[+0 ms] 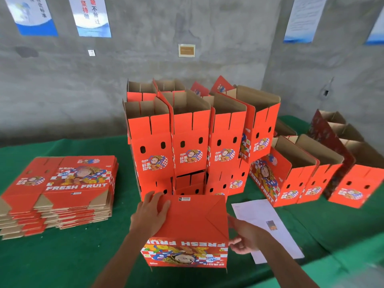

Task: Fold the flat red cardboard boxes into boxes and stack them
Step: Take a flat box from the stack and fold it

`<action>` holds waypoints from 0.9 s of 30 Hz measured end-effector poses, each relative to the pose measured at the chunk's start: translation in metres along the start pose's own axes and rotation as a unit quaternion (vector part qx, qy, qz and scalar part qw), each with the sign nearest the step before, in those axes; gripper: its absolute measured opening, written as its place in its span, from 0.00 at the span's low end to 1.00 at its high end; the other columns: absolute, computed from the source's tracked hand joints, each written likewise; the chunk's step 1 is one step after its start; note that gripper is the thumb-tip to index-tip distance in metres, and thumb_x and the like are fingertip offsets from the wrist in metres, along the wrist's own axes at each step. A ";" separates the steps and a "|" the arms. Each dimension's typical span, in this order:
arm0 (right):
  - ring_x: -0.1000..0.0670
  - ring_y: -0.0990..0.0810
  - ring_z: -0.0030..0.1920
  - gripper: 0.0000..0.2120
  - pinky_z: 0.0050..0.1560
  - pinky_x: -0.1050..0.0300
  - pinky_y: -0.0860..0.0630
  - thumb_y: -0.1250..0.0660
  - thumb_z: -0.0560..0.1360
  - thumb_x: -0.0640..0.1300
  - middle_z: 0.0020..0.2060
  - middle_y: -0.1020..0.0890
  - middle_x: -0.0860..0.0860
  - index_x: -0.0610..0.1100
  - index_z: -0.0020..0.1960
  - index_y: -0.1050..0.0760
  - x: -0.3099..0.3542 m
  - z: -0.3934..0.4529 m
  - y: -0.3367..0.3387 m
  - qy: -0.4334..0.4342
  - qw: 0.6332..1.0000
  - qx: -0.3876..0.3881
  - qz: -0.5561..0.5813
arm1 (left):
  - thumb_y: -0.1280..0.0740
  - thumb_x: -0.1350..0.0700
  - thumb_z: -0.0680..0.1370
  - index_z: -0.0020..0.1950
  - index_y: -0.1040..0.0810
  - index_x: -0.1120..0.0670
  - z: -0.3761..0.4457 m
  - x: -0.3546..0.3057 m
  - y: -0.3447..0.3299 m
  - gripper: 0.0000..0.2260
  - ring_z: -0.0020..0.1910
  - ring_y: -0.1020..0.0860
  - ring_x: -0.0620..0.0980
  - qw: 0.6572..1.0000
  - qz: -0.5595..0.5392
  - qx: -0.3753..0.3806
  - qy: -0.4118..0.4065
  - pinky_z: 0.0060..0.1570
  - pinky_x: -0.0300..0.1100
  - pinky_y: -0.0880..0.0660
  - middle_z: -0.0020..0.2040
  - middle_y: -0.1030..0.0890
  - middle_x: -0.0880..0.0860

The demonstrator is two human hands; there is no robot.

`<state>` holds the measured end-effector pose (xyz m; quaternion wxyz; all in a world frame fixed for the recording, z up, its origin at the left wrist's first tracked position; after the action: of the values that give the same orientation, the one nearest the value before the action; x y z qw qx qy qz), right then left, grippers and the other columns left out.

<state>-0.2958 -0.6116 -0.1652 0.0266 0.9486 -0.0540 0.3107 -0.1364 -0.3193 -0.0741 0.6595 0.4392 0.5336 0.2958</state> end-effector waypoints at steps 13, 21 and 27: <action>0.43 0.20 0.64 0.38 0.51 0.54 0.18 0.22 0.68 0.66 0.68 0.23 0.38 0.51 0.72 0.24 -0.023 -0.032 -0.025 -0.001 0.984 0.150 0.098 | 0.47 0.30 0.80 0.68 0.32 0.37 -0.003 -0.014 -0.002 0.21 0.68 0.28 0.54 1.000 -0.016 0.012 -0.011 0.59 0.62 0.23 0.73 0.35 0.44; 0.39 0.16 0.51 0.39 0.60 0.39 0.19 0.23 0.66 0.69 0.51 0.15 0.39 0.46 0.67 0.23 0.021 -0.078 0.006 0.168 0.979 0.038 0.110 | 0.45 0.21 0.73 0.50 0.24 0.44 -0.003 -0.022 0.022 0.29 0.53 0.21 0.49 0.966 -0.244 -0.083 0.024 0.54 0.53 0.23 0.53 0.20 0.43; 0.48 0.15 0.38 0.28 0.46 0.48 0.14 0.25 0.67 0.72 0.43 0.14 0.50 0.64 0.63 0.26 0.053 -0.149 0.021 0.298 0.942 -0.120 -0.092 | 0.34 0.45 0.82 0.64 0.18 0.51 -0.011 -0.072 -0.049 0.16 0.69 0.25 0.58 0.916 -0.351 0.179 0.075 0.71 0.54 0.31 0.66 0.19 0.55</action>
<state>-0.3435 -0.6240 -0.0132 0.1839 0.8032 0.0074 0.5666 -0.1689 -0.4002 -0.0866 0.5895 0.3108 0.7452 -0.0233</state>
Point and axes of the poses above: each hand's wrist, its own z-axis towards the middle knuckle, its own y-axis out of the back of the hand, x = y × z, the point moved 9 cm from there along z, towards the middle knuckle
